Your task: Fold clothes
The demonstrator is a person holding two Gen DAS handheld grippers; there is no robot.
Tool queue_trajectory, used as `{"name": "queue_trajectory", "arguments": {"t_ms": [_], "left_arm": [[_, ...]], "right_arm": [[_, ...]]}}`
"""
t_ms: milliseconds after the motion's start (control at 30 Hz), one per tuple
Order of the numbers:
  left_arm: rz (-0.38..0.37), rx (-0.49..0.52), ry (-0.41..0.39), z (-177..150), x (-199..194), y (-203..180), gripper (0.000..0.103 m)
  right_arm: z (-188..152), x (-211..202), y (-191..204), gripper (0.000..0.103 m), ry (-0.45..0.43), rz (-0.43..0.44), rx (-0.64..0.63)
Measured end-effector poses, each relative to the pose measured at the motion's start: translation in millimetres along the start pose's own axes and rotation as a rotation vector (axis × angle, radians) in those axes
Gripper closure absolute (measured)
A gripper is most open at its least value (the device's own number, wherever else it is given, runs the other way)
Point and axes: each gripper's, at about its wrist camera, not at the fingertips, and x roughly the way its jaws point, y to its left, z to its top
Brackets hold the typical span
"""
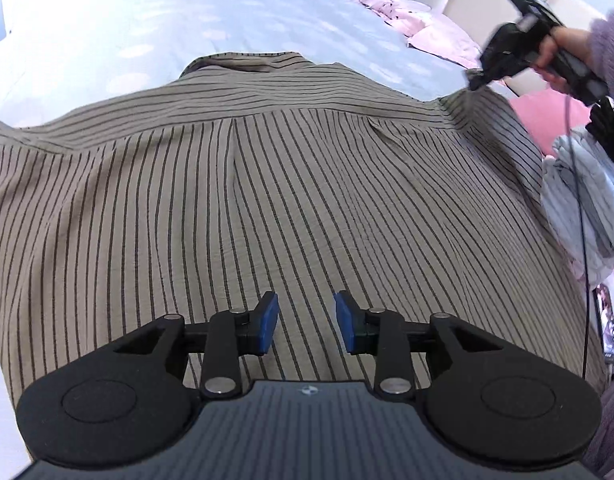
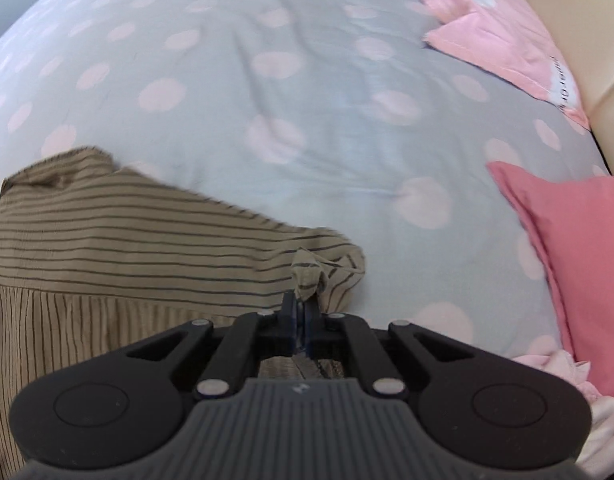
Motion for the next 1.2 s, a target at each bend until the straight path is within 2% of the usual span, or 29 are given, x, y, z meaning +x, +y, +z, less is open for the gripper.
{"name": "queue_trajectory", "arguments": {"t_ms": [300, 433, 467, 500, 667, 800, 833, 900, 1033, 1200], "left_arm": [[0.007, 0.054, 0.027, -3.1, 5.3, -5.6, 0.07], [0.004, 0.063, 0.032, -3.5, 7.0, -7.5, 0.07], [0.002, 0.064, 0.031, -3.6, 7.0, -8.0, 0.07], [0.001, 0.067, 0.03, -3.5, 7.0, -8.6, 0.07], [-0.001, 0.086, 0.02, -4.5, 4.9, -15.2, 0.067], [0.002, 0.099, 0.0, -6.8, -0.4, -19.4, 0.067], [0.009, 0.096, -0.001, -7.8, -1.6, -19.6, 0.067], [0.021, 0.089, -0.004, -9.8, -4.3, -19.8, 0.067], [0.032, 0.073, -0.019, -12.6, -10.1, -17.0, 0.067], [0.064, 0.04, -0.066, -16.4, -21.4, -7.9, 0.067]], "right_arm": [[2.8, 57.6, 54.5, 0.096, 0.034, 0.066, -0.003], [0.2, 59.3, 61.9, 0.083, 0.015, 0.085, -0.021], [-0.5, 55.3, 59.7, 0.071, 0.007, 0.092, -0.016], [-1.6, 49.7, 56.9, 0.064, -0.003, 0.099, -0.007], [-19.4, 13.4, 37.0, 0.064, -0.053, 0.117, 0.004], [-55.0, -2.1, 20.6, 0.066, -0.045, 0.065, -0.002], [-66.2, -2.8, 16.9, 0.066, -0.037, 0.044, 0.0], [-90.9, -3.8, 10.0, 0.08, -0.025, 0.016, 0.01], [-139.5, 3.1, 0.5, 0.081, -0.001, 0.006, 0.031], [-187.7, 22.8, -1.9, 0.08, 0.034, 0.073, 0.086]]}}
